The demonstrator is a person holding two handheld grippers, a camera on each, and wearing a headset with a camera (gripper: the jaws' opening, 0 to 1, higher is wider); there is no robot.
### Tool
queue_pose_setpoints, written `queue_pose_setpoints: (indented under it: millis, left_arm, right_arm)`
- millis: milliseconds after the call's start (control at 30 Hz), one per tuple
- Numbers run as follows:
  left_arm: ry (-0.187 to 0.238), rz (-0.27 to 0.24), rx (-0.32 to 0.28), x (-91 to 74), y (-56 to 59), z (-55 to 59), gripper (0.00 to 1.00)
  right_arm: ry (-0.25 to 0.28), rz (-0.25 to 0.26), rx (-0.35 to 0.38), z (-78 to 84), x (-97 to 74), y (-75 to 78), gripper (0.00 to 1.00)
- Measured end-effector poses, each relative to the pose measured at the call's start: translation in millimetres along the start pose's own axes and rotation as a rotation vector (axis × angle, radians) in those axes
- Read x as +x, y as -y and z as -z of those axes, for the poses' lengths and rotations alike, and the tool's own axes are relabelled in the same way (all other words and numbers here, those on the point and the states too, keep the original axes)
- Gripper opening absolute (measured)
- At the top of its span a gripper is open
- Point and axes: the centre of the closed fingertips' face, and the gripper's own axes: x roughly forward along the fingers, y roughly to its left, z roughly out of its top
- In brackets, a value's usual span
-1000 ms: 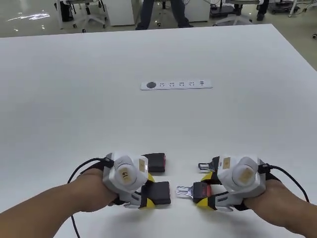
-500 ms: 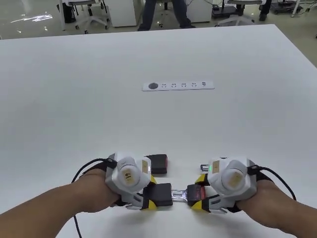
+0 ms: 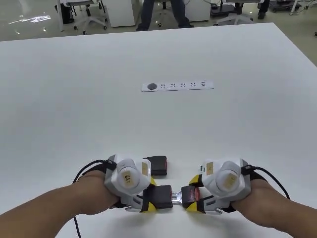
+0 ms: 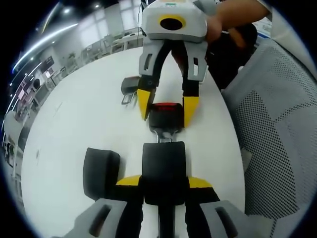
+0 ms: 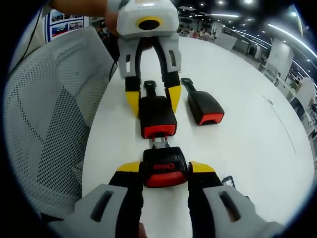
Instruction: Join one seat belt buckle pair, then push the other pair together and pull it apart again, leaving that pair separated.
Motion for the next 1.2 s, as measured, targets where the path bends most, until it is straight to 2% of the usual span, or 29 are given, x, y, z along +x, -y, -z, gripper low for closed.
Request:
queue_pose_setpoints:
  millis: [400,767,1067,1133,1167,1200]
  left_arm:
    - [-0.003,0.008,0.005,-0.7,1.3,-2.9,0.31]
    - [-0.007,0.014,0.006,1.1,-1.1,0.5,0.31]
    - [-0.012,0.024,0.012,1.6,-1.1,0.0,0.31]
    - [-0.006,0.024,0.011,1.1,-0.2,-1.3,0.31]
    - [-0.007,0.022,0.011,0.7,-1.1,-0.6,0.31]
    - [-0.005,0.022,0.013,0.9,-1.0,-1.2,0.31]
  right_arm:
    - [-0.024,0.001,-0.01,-2.1,3.1,-0.4,0.32]
    - [-0.013,-0.006,-0.034,-10.3,11.1,-1.4,0.32]
    - [-0.007,-0.008,-0.025,-13.1,13.2,-1.1,0.32]
    - [-0.008,-0.006,-0.028,-14.0,14.7,-1.4,0.32]
    - [-0.022,-0.005,-0.054,-12.3,12.7,1.0,0.32]
    - [-0.017,0.005,-0.023,-11.8,11.8,0.1,0.32]
